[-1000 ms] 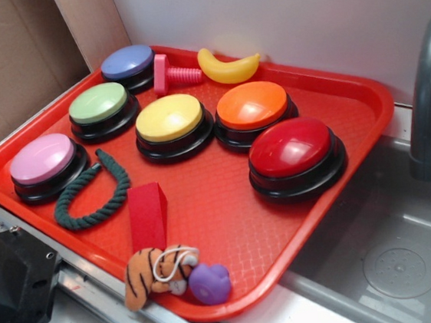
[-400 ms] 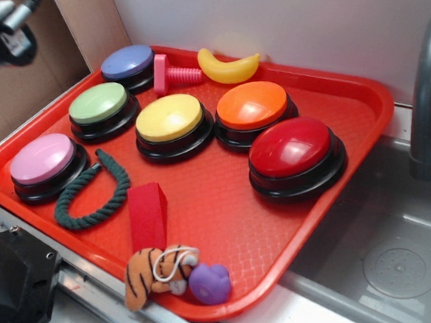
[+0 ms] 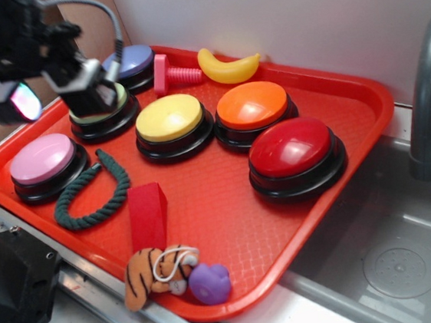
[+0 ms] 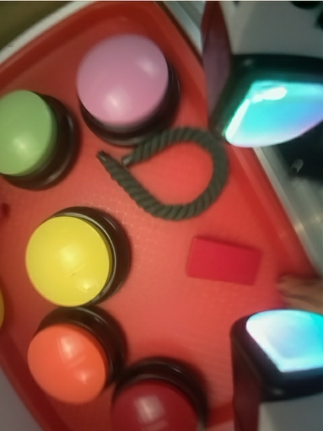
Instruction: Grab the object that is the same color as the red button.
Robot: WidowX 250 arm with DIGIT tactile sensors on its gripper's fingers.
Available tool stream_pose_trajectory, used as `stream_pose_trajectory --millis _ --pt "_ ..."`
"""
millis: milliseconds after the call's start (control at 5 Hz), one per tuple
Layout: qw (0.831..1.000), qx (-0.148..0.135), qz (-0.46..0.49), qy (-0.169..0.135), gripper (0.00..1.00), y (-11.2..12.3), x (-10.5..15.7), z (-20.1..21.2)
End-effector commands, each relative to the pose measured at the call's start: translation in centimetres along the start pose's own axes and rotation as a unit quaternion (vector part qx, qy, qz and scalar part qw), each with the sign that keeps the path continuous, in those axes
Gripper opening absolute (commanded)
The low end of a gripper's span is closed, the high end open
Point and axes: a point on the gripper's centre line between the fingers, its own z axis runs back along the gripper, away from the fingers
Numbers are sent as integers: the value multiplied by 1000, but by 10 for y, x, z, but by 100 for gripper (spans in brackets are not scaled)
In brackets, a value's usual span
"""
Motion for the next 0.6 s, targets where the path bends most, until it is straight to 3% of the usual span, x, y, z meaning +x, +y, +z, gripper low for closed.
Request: stream_pose_trajectory --millis 0,200,400 --pt "996 1 76 39 100 -15 1 -51" --pt "994 3 99 47 100 -17 -4 -71" --pt "992 28 117 34 100 -19 -7 -87"
